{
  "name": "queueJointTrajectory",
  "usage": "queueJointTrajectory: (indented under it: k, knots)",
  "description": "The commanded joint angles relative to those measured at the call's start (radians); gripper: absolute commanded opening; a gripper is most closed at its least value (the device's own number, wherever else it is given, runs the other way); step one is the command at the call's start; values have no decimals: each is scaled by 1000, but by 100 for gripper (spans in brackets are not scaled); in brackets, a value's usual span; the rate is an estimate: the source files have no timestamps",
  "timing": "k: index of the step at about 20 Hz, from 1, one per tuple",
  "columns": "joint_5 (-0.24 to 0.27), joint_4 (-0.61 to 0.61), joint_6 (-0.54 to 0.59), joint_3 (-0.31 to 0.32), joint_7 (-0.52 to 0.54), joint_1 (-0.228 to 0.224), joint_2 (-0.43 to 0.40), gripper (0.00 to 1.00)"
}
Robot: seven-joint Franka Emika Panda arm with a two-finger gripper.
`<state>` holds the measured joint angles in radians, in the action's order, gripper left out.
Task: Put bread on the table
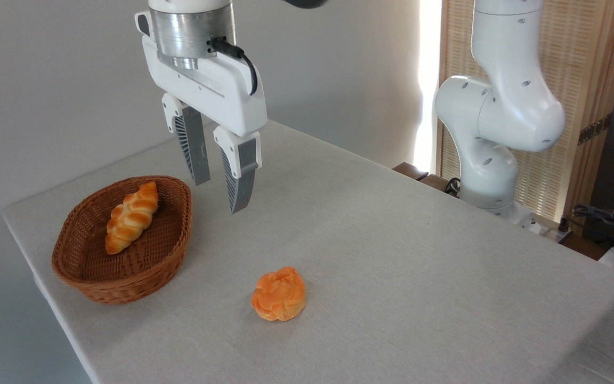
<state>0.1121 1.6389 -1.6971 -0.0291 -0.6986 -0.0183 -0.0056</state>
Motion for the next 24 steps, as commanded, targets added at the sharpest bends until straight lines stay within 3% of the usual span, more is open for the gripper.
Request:
queueJointTrajectory:
  k: [1,4,6,8,13,24]
  knots:
    - [-31,-85,79,14,13,0,39,100]
    - [-40,-93,111,28,7,-5,41,100]
    - [-101,-93,111,28,1,-15,44,100]
    - [-121,-94,128,28,-2,-19,44,100]
    - [-120,-129,145,21,4,-19,72,100]
    - [-106,-114,128,26,-2,-19,52,100]
